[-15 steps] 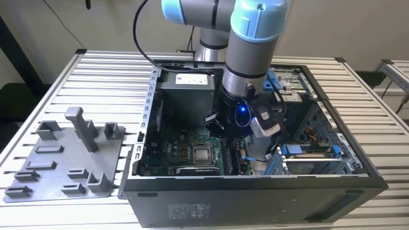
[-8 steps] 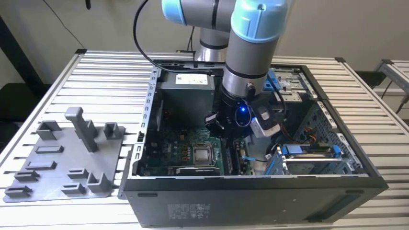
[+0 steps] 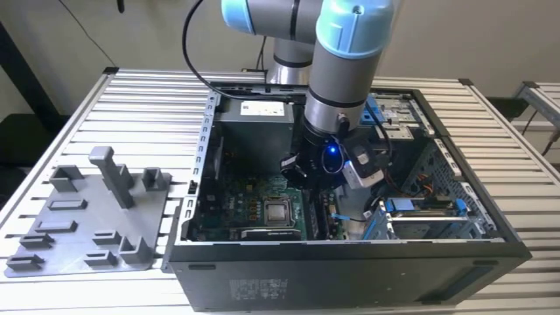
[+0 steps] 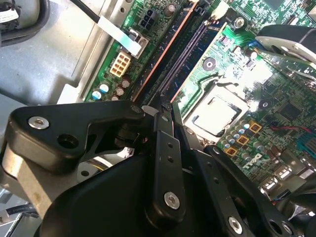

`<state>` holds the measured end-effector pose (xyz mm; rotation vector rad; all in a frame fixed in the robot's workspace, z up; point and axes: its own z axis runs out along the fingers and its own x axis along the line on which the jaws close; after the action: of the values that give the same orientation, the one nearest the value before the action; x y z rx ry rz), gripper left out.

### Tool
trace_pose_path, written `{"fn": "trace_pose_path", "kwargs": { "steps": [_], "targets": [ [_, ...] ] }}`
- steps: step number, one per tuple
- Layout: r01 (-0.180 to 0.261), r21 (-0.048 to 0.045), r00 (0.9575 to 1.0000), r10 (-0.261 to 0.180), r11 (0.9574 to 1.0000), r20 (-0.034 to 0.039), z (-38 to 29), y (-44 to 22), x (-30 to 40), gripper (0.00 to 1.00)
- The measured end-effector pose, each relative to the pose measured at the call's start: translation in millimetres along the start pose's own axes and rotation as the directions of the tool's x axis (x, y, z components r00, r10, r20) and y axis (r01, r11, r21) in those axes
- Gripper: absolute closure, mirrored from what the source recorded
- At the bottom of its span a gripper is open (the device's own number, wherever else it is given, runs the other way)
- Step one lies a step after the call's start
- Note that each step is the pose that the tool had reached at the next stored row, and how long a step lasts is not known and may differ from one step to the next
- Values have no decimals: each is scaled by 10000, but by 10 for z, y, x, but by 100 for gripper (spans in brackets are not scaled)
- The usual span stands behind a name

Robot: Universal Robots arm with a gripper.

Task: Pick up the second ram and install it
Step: 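Insert the second ram into the second slot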

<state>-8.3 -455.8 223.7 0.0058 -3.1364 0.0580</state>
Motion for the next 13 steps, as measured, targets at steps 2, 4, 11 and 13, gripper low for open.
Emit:
{"fn": "trace_pose_path", "kwargs": {
  "steps": [2, 4, 11, 13],
  "targets": [
    [-15, 0, 10000, 15, 10000, -1, 0, 0, 0, 86],
    [-116, -2, 9999, 116, 9999, -4, 1, 0, 0, 86],
    [-414, -3, 9991, 413, 9991, -15, 6, -2, 0, 86],
    [-441, -3, 9990, 441, 9990, -16, 13, -2, 0, 86]
  ]
}}
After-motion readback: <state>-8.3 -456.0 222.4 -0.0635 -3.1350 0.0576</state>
